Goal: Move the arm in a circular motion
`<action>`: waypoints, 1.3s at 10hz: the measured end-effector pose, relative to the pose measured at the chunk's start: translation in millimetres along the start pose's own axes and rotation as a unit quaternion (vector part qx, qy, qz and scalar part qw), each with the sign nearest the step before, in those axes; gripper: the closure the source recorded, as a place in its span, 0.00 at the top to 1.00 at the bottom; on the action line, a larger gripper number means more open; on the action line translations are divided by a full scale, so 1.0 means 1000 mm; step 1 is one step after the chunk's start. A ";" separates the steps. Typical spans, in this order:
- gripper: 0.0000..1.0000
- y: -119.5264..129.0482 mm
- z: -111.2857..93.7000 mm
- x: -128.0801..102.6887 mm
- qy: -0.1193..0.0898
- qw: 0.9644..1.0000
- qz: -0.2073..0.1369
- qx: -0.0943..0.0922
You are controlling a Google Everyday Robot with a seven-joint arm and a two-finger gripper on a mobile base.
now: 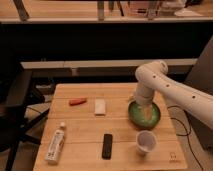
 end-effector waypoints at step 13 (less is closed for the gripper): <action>0.80 -0.003 -0.001 -0.021 0.005 0.998 -0.064 -0.008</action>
